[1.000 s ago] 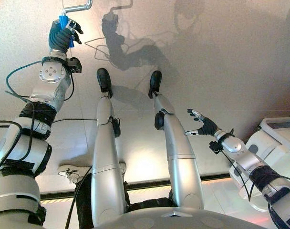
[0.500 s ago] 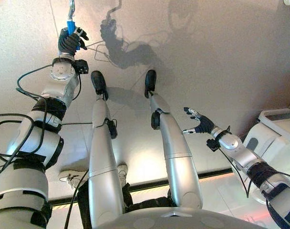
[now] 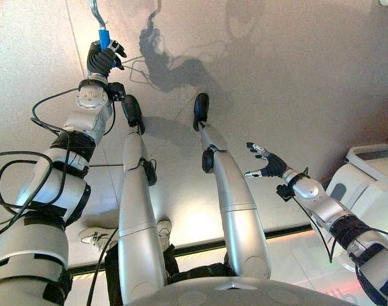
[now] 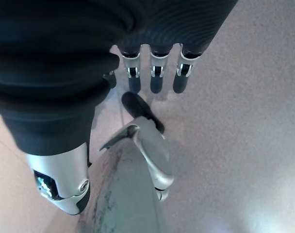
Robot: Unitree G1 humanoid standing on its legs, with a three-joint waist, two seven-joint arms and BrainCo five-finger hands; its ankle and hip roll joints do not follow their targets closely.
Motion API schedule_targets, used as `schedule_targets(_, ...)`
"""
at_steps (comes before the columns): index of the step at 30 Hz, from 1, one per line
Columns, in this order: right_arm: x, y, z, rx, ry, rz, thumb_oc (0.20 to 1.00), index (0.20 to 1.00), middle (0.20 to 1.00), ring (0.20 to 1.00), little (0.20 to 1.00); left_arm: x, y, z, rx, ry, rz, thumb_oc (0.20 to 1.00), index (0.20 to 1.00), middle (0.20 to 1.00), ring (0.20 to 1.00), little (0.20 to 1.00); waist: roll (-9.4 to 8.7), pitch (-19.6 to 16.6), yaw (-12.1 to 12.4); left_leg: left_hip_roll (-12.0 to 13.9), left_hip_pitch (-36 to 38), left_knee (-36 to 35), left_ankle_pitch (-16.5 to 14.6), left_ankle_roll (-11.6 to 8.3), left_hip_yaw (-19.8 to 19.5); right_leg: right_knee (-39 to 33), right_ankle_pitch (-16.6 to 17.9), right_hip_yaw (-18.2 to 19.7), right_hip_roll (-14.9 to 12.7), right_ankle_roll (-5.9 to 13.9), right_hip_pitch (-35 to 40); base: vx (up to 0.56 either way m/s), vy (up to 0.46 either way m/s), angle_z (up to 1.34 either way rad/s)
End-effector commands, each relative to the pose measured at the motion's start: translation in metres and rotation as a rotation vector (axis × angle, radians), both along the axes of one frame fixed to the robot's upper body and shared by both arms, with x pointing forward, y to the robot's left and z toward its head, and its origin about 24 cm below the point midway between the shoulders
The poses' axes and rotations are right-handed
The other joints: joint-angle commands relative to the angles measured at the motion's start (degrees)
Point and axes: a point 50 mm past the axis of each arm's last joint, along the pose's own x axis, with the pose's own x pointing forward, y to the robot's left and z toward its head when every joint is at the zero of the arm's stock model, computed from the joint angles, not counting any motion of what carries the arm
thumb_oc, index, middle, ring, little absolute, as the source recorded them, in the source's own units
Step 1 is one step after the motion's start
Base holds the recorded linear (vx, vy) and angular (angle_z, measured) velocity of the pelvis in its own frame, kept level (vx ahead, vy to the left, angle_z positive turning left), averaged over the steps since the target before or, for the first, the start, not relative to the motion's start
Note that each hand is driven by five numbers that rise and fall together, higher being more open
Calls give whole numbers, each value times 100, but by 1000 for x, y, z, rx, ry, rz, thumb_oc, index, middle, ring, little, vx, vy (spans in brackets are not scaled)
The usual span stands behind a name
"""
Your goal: Raise the hospital bed
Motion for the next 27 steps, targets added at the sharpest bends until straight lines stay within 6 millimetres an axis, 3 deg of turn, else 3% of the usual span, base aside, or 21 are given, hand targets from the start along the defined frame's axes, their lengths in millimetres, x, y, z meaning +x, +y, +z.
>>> schedule_targets(1,-8,-5,-7,-22,37,12,1000,1000,1000,1000,1000,3,-55,5,62,-68,-188,200,200,200,200,200,-9,-76,94,-111,75,899,-1198,233,98,-448,519,121,228,539,55,0,0,0)
schedule_targets(13,-7,-5,-8,-21,41,8,1000,1000,1000,1000,1000,4,-56,4,68,-64,-182,200,200,200,200,200,-15,-77,116,-113,67,891,-1175,234,82,-419,525,102,217,533,52,0,0,0)
schedule_targets(14,-8,-6,-9,-24,44,8,1000,1000,1000,1000,1000,3,-56,3,69,-62,-183,426,426,426,426,426,-18,-78,117,-113,69,894,-1176,235,82,-422,524,104,216,533,58,0,0,0)
schedule_targets(15,-7,-6,-8,-24,42,8,1000,1000,1000,1000,1000,3,-56,1,69,-58,-183,548,548,548,548,548,-23,-76,119,-111,68,895,-1173,235,79,-425,525,106,216,532,66,0,0,0)
schedule_targets(17,-7,-6,-9,-26,44,6,1000,1000,1000,1000,1000,4,-56,0,69,-54,-184,683,683,683,683,683,-25,-77,120,-114,74,888,-1165,232,80,-432,529,100,211,531,74,0,0,0)
schedule_targets(18,-7,-6,-9,-28,44,5,1000,1000,1000,1000,1000,4,-57,0,70,-51,-186,1000,1000,1000,1000,1000,-24,-82,120,-119,82,883,-1166,235,78,-434,528,95,209,530,80,0,0,0)
schedule_targets(27,-3,-6,-6,-32,33,0,1000,1000,1000,1000,1000,2,-58,-7,81,-35,-199,1000,1000,1000,1000,1000,-26,-68,139,-121,111,884,-1140,230,73,-493,559,82,189,523,147,-7,2,0)
